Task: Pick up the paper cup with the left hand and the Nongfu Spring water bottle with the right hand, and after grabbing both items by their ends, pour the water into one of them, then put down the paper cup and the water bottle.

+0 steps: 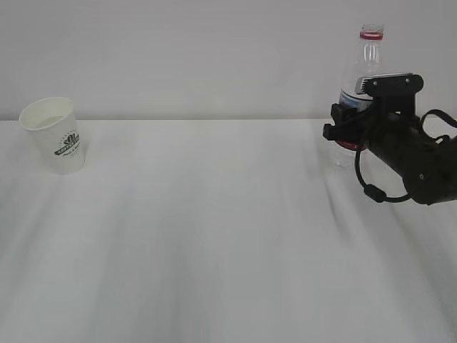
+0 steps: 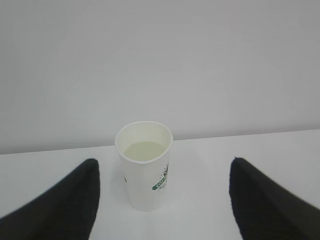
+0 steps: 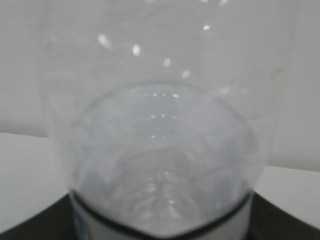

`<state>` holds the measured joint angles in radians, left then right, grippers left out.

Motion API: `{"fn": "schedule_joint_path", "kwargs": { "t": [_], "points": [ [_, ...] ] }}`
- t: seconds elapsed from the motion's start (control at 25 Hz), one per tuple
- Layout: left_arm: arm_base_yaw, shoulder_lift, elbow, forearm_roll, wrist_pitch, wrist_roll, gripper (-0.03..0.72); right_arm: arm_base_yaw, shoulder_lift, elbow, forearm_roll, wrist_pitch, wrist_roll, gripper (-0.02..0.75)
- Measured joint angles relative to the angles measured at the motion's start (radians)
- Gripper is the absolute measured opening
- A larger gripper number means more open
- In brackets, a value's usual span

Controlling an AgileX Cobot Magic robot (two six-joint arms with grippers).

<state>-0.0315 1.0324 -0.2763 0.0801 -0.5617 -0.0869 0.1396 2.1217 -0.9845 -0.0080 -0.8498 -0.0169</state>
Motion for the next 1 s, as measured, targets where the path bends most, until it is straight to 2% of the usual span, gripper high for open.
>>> {"fn": "schedule_joint_path", "kwargs": {
  "t": [0.72, 0.88, 1.0],
  "points": [
    [0.0, 0.0, 0.0, 0.002, -0.002, 0.0, 0.584, 0.0, 0.097, -0.002, 0.026, -0.12, -0.05, 0.377],
    [0.0, 0.0, 0.0, 0.004, -0.002, 0.0, 0.582, 0.0, 0.113, -0.004, -0.002, -0.155, -0.05, 0.379],
    [0.0, 0.0, 0.0, 0.004, -0.002, 0.0, 0.58, 0.0, 0.133, -0.01, -0.018, -0.183, -0.051, 0.442]
  ]
}}
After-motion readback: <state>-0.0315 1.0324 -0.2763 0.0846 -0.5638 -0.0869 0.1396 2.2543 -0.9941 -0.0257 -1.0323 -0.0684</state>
